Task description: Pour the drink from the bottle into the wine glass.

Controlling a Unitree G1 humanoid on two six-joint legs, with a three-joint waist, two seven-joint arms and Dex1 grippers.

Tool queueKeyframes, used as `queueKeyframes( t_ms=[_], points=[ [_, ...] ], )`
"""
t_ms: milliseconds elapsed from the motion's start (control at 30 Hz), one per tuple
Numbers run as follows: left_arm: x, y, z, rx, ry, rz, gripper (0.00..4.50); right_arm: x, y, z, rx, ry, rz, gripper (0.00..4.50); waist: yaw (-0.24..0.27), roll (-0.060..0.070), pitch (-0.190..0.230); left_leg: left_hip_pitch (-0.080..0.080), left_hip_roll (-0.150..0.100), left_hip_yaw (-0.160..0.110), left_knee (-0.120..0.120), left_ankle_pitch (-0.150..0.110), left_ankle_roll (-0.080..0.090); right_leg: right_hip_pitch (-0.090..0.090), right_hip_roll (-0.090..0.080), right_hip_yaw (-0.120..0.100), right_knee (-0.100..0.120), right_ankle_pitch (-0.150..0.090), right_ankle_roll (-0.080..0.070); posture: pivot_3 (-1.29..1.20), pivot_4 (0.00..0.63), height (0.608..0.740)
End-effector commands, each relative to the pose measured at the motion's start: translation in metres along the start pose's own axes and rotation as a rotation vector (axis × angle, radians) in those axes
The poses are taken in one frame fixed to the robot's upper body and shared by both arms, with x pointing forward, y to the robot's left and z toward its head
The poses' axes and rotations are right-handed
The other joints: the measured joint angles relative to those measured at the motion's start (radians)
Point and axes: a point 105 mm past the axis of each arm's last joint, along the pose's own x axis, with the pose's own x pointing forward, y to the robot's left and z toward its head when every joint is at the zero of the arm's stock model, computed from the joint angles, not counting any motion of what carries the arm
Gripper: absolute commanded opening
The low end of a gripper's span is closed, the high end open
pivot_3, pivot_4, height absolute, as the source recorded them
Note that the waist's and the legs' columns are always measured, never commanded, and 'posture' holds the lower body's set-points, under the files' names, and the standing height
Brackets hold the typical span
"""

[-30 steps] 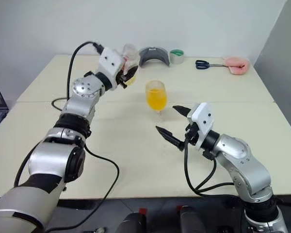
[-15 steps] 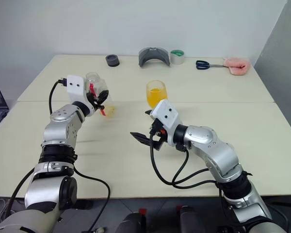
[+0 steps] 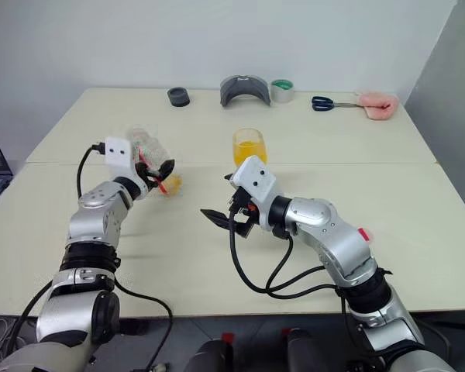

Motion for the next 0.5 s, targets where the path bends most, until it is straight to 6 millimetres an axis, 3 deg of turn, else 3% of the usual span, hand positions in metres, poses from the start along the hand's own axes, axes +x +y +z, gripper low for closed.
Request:
queueKeyframes(
  t_ms=[33,500],
  points=[
    [-0.003,0.001,0.015,0.013,-0.068,-0.009,4.47,-0.001,0.001,0.012,-0.03,-0.039,0.002,4.5,0.001,0.0,0.0,0.0,0.0,0.0,0.0,0.0,0.0,0.0,0.0,0.0,0.0,0.0,0.0,0.0,0.15,0.74],
    [-0.013,0.0,0.01,0.065,-0.088,-0.016,4.47,-0.019,-0.01,-0.005,-0.04,-0.001,-0.067,4.5,0.008,0.0,0.0,0.0,0.0,0.0,0.0,-0.001,0.002,0.0,0.0,0.0,-0.001,0.0,0.0,0.0,0.15,0.74]
  ],
)
